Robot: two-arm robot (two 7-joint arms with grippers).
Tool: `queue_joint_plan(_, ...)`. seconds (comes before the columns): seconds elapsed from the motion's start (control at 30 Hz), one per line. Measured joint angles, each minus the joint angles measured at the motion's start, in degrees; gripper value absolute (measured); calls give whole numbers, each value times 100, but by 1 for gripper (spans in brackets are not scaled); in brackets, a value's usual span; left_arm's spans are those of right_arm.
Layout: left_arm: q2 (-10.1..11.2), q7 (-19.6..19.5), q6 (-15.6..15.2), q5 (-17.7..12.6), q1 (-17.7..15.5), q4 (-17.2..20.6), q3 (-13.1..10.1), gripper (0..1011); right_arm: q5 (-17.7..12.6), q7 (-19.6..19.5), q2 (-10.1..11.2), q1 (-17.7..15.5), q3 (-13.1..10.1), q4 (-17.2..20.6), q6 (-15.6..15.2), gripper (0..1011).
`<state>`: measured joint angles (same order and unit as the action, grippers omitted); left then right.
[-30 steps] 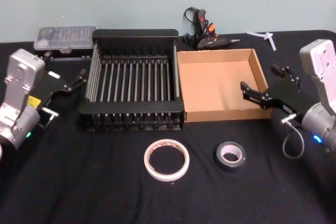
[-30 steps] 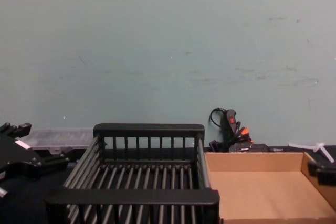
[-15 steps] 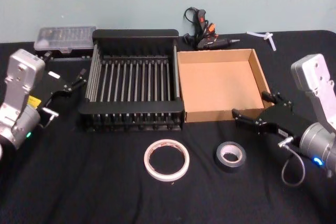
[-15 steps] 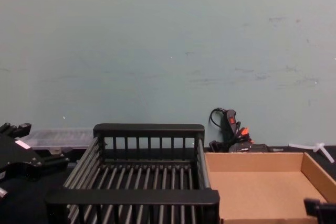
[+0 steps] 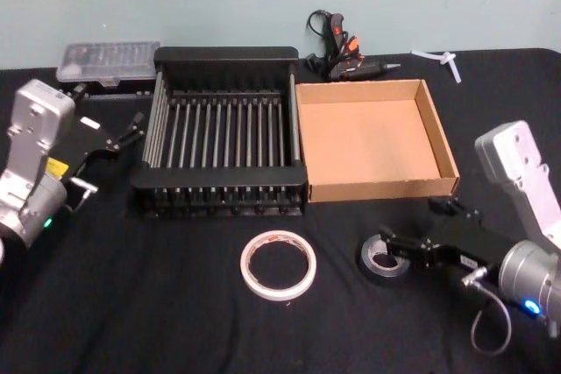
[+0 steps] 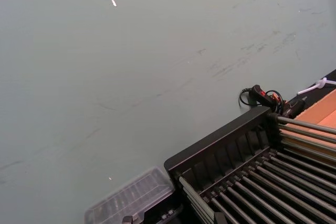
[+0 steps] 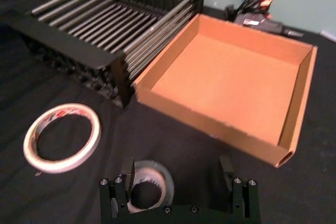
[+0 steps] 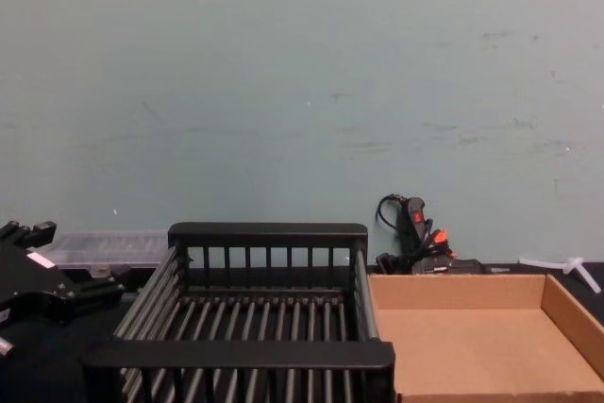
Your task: Pick up the white tape and place it into the black box , Pick up the silver tape and place it into the brown box.
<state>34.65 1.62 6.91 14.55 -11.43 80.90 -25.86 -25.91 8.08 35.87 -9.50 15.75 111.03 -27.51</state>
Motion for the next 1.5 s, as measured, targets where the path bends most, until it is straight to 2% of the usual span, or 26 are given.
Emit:
queue_joint_plan(0.3, 0, 0, 0, 0, 0, 0, 0, 1001, 131, 51, 22, -160, 1, 89, -300, 1002)
queue_joint_plan(0.57, 0, 0, 0, 0, 0, 0, 0, 1002, 216, 56, -48, -181, -59, 21, -392, 1002)
queue_joint_plan(1.5, 0, 0, 0, 0, -1, 0, 0, 1001, 536, 421, -398, 125, -75, -387, -539, 1002)
